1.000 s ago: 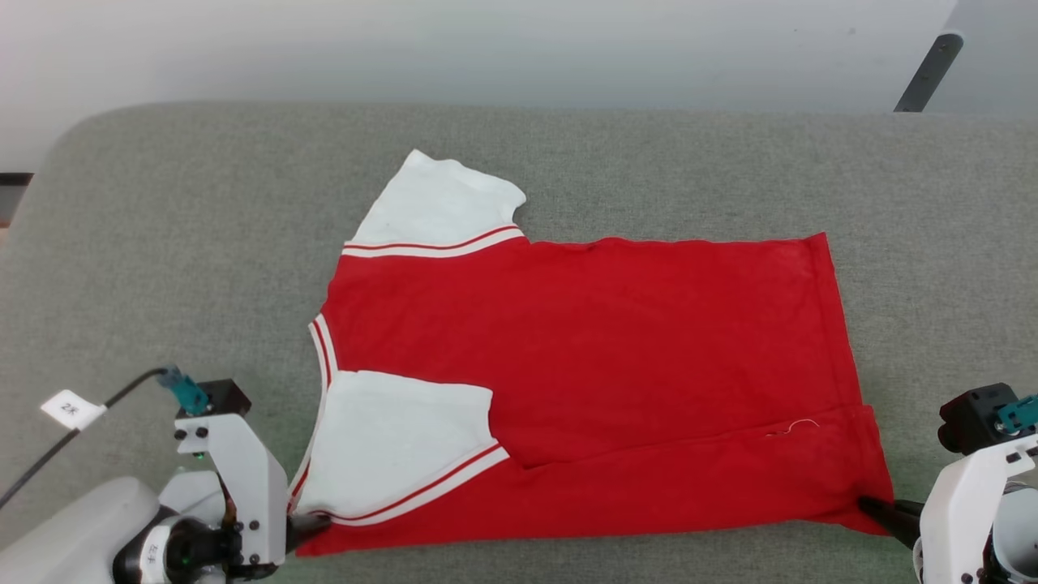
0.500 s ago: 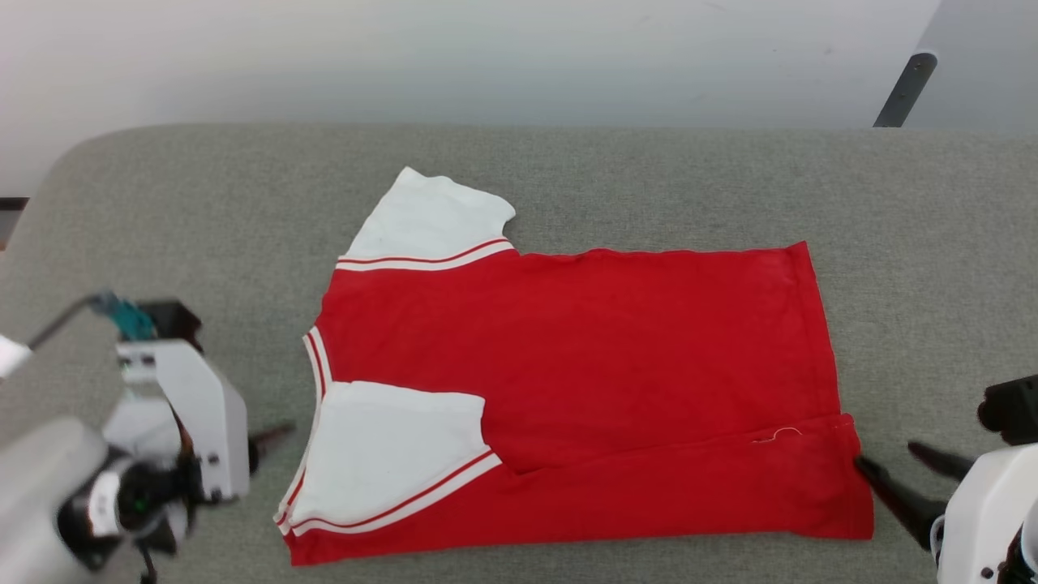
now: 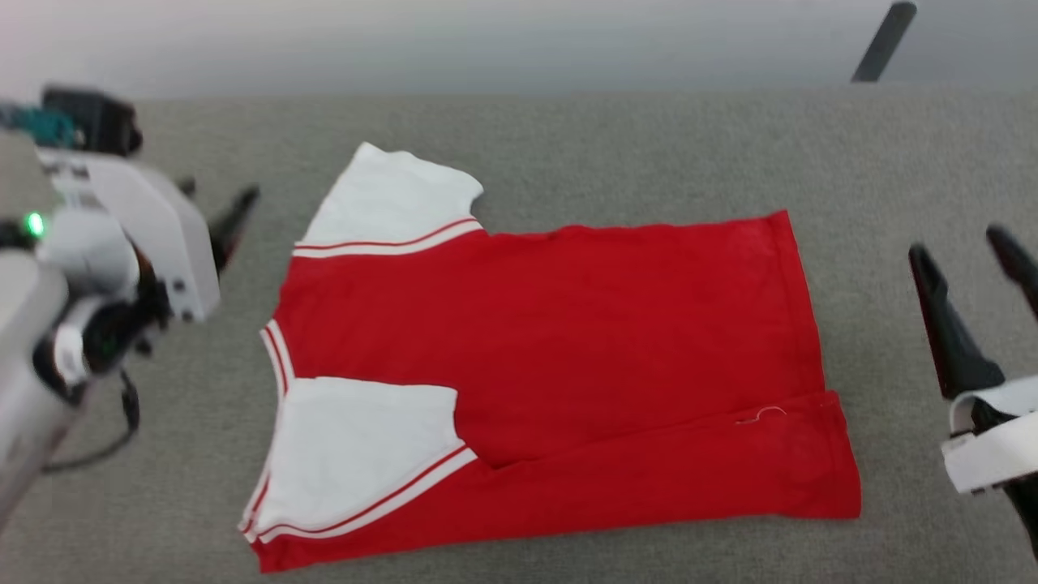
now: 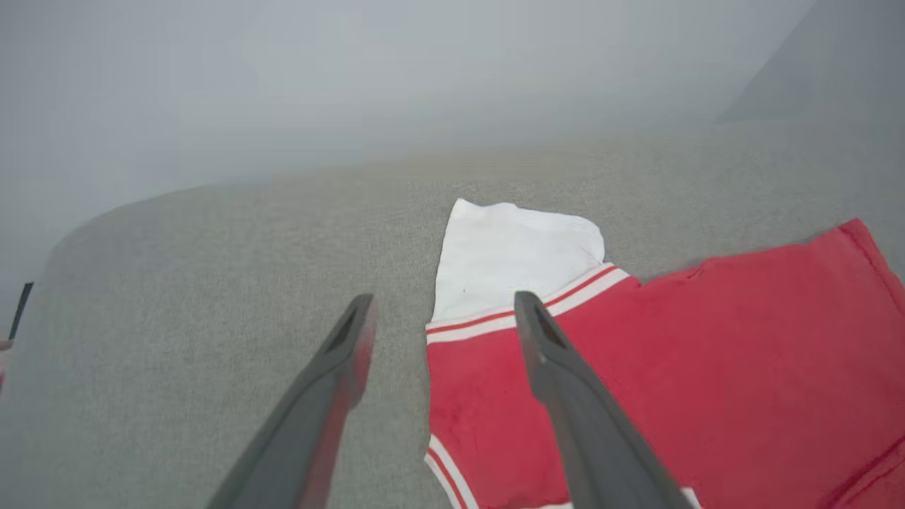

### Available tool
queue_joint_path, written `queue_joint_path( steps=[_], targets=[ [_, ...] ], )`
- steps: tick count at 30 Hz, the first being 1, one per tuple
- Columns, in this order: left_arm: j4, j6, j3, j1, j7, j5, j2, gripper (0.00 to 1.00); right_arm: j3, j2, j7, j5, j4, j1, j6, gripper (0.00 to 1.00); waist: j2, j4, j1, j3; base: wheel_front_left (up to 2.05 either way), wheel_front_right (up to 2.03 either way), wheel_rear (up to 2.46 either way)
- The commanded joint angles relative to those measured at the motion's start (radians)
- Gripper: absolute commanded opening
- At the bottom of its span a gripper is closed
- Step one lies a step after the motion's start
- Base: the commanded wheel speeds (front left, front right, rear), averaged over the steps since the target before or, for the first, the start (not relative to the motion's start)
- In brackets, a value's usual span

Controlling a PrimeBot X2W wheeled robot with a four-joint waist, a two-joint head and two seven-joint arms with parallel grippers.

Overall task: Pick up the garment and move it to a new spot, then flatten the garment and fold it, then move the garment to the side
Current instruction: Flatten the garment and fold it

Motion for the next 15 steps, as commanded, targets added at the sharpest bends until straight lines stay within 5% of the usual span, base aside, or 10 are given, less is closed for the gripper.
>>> queue_joint_path(
  steps=[1, 15],
  targets=[
    [0.042, -0.026, 0.008, -0.045, -0.03, 0.027, -0.02, 1.0, 0.001, 0.017, -0.065, -0.045, 0.0, -0.024, 0.0, 1.0, -0.0001, -0.039, 0.0, 0.054, 0.0, 0.0, 0.0],
    [0.293, -0.143, -0.012, -0.3, 0.021, 0.113, -0.074, 1.0, 0.043, 0.076, -0.233, -0.126, -0.016, -0.107, 0.0, 1.0, -0.0001, -0.157, 0.0, 0.267, 0.0, 0.0, 0.0]
  ],
)
